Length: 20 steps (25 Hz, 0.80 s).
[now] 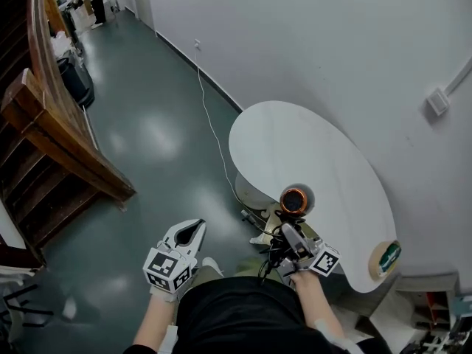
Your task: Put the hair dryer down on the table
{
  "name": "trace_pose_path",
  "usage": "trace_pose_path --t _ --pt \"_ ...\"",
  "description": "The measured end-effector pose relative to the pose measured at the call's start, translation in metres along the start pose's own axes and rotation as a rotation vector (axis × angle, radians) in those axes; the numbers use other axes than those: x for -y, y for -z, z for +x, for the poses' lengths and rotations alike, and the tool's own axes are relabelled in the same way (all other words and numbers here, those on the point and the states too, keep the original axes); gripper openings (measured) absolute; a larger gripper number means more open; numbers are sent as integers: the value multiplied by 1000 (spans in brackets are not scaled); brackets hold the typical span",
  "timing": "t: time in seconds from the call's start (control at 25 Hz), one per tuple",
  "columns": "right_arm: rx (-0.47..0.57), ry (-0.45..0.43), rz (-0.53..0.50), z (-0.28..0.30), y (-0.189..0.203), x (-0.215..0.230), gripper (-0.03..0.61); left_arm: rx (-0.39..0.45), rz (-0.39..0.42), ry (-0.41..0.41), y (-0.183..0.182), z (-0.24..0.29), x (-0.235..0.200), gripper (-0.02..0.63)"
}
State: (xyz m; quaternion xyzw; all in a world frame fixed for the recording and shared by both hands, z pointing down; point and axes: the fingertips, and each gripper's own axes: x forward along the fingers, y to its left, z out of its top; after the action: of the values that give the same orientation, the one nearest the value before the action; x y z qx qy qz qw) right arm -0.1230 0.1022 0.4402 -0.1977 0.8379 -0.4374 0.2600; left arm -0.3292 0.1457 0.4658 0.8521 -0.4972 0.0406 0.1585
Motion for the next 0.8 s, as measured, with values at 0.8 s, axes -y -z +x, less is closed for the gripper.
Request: trace_pose_path --t 0.8 --pt "184 131 34 -51 -113 88 293 -129 20 152 -10 152 35 11"
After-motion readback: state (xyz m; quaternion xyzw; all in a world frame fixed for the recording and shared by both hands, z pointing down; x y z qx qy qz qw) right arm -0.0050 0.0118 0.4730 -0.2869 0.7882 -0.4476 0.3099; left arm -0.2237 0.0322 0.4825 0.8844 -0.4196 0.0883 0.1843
